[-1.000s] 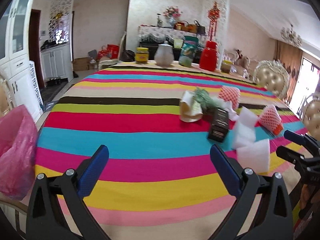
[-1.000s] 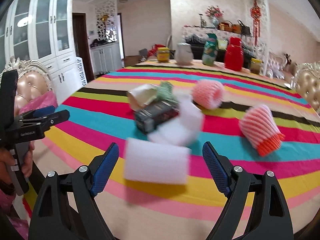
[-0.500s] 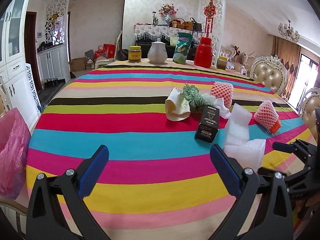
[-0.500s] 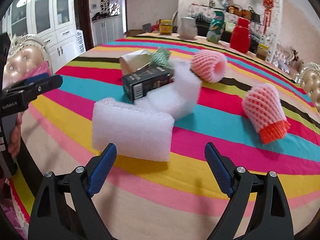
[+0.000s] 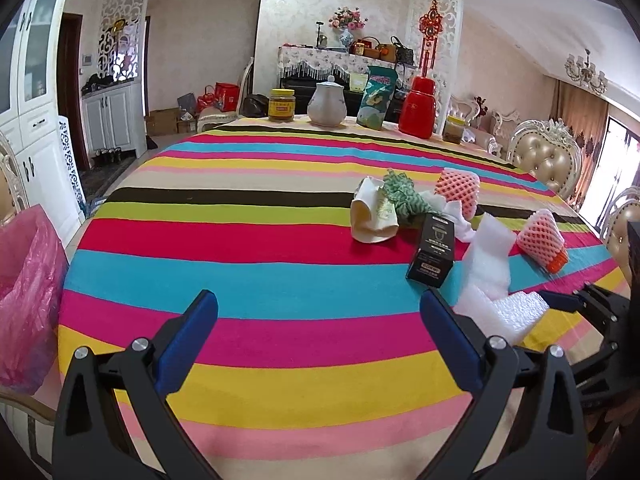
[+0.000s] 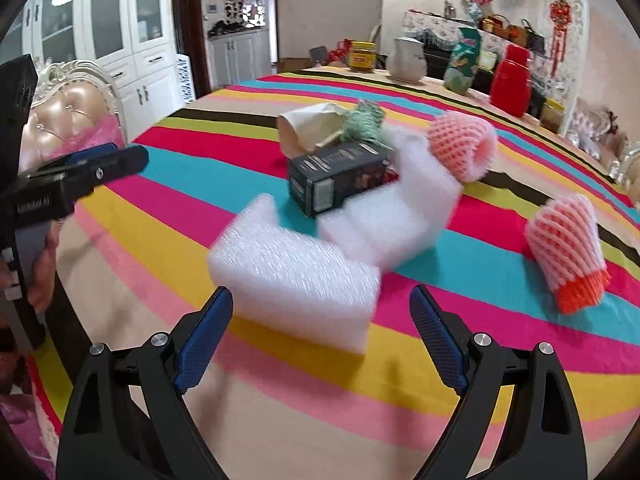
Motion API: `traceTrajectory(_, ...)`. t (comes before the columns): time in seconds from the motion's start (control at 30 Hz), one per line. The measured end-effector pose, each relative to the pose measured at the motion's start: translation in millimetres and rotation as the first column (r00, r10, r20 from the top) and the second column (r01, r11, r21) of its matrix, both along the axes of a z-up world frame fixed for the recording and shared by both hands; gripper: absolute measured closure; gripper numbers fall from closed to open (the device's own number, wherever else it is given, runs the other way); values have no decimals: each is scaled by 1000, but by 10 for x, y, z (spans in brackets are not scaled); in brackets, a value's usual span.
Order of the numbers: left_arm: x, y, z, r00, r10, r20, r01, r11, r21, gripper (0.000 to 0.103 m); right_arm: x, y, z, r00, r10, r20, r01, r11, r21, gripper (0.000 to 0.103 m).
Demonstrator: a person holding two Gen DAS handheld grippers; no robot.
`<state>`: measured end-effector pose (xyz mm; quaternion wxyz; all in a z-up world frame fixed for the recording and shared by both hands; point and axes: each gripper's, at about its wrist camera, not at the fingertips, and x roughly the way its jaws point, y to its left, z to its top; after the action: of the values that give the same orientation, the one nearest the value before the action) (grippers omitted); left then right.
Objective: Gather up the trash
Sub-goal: 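Grasp the white foam block with the right gripper while the left grasps the black DORMI box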
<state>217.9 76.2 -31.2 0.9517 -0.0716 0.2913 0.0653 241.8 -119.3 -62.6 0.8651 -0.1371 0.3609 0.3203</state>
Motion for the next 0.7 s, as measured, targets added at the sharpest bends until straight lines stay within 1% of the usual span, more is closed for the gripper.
traceTrajectory(0.1,-29,19,8,1000,9,3,-9,1000,19,5,11,101,-13,999,48,-14,-48,999,14,19)
traceTrajectory(0.13,-37,45,8,1000,17,3,-17,1000,15,5,12,129,-26,998,60,-27,-60,998,14,20)
traceTrajectory(0.17,-41,71,6,1000,23,2,-23,1000,5,5,-6,163,-30,997,73,-30,-73,997,12,29)
traceTrajectory(0.2,-42,86,3,1000,27,2,-27,1000,-1,5,-41,187,-21,997,81,-20,-81,997,7,36)
traceTrajectory(0.23,-41,102,-2,1000,31,0,-31,999,-8,5,-65,193,-9,996,85,-12,-85,996,7,50)
traceTrajectory(0.27,-36,106,-4,999,33,-3,-33,999,-9,5,-81,186,1,996,84,-9,-84,996,12,60)
traceTrajectory(0.3,-26,104,-6,999,32,-6,-32,999,-7,5,-73,167,2,997,79,-10,-79,997,20,63)
traceTrajectory(0.4,38,34,-3,1000,15,-16,-14,1000,11,5,-62,17,49,999,33,-2,-33,997,74,66)
traceTrajectory(0.5,150,-95,-8,999,-11,-31,12,999,38,5,-82,-85,84,1000,9,20,-11,996,89,67)
traceTrajectory(0.6,291,-227,-27,998,-36,-50,38,999,38,5,-118,-235,148,996,-48,72,39,993,113,67)
traceTrajectory(0.7,467,-380,-34,995,-76,-67,78,997,27,5,-110,-443,216,983,-137,124,117,982,150,67)
